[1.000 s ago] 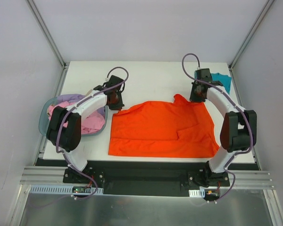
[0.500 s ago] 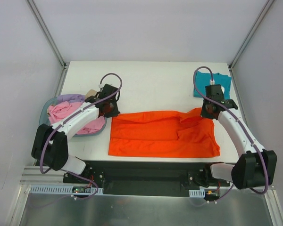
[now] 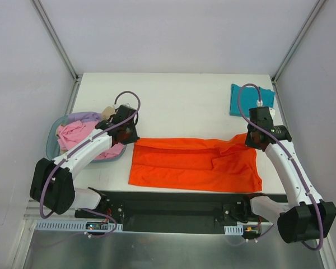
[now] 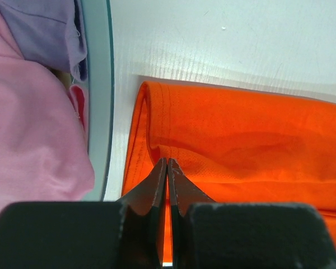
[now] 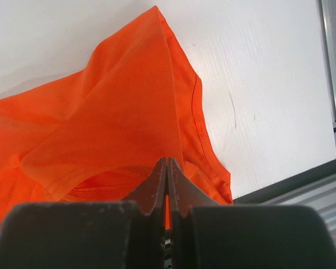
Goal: Fold and stack the t-shirts
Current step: Fold the other side of the tshirt into a rectangle
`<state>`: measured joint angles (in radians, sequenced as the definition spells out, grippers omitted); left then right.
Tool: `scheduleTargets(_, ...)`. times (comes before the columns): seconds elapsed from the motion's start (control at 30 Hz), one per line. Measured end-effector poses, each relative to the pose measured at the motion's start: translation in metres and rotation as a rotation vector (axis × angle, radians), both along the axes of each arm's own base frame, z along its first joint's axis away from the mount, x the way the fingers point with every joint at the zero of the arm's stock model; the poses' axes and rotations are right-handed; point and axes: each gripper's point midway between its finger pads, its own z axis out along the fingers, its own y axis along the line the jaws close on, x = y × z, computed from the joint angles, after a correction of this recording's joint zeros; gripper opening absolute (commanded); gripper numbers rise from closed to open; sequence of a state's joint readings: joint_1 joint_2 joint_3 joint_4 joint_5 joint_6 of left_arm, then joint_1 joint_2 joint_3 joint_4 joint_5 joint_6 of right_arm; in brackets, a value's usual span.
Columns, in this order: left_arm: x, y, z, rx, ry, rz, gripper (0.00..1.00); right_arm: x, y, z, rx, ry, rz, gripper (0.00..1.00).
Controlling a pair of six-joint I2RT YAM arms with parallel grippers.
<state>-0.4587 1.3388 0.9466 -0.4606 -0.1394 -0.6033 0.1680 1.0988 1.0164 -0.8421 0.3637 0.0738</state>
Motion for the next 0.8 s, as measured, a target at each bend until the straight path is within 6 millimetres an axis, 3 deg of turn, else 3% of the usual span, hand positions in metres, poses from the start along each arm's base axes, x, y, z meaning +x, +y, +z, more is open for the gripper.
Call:
scheduleTargets(0.23, -0.009, 0.004, -0.005, -0.002, 0.010, 0.006, 0.00, -0.017, -0.004, -0.003, -0.012, 0.022, -0.006, 0.01)
scheduleTargets(0.4, -0.015, 0.004, -0.012, -0.009, 0.033, 0.007, 0.01, -0.044, -0.003, -0.024, 0.015, 0.100, -0.017, 0.05)
scheduleTargets(0.47, -0.018, 0.003, -0.015, -0.016, 0.047, 0.009, 0.08, -0.055, -0.004, -0.032, 0.017, 0.146, -0.037, 0.11)
scheduleTargets(0.5, -0.020, 0.002, -0.016, -0.016, 0.050, 0.007, 0.13, -0.061, -0.004, -0.035, 0.017, 0.168, -0.047, 0.15)
scheduleTargets(0.53, -0.021, 0.001, -0.017, -0.018, 0.053, 0.008, 0.21, -0.066, -0.005, -0.037, 0.017, 0.189, -0.056, 0.25)
scheduleTargets(0.67, -0.024, -0.004, -0.017, -0.023, 0.056, -0.001, 0.33, -0.076, -0.006, -0.043, 0.012, 0.253, -0.089, 0.52)
scheduleTargets(0.73, -0.025, -0.006, -0.017, -0.024, 0.057, -0.004, 0.35, -0.078, -0.007, -0.047, 0.007, 0.279, -0.102, 0.66)
scheduleTargets(0.8, -0.026, -0.009, -0.017, -0.028, 0.057, -0.009, 0.34, -0.079, -0.007, -0.049, 0.004, 0.293, -0.109, 0.72)
